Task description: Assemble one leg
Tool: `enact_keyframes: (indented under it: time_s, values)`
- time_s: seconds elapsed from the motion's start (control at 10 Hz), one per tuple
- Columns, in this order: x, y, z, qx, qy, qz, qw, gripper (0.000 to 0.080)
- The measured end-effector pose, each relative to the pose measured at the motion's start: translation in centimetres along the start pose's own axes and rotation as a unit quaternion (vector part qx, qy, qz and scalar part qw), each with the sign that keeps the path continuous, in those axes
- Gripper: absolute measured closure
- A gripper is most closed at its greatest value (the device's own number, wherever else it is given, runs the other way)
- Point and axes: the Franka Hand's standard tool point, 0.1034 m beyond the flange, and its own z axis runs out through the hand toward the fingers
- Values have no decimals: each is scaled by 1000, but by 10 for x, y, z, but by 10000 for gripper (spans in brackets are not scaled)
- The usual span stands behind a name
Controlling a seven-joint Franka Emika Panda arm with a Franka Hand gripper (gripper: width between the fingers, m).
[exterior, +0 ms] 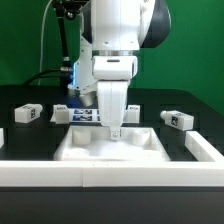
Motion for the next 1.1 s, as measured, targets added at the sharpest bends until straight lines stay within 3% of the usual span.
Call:
enact_keyframes:
  time_s: [0.7, 1.1]
  values:
    - [0, 0, 0, 0, 0, 0, 1000, 739]
    - [22, -5, 1, 0, -4, -55, 998, 739]
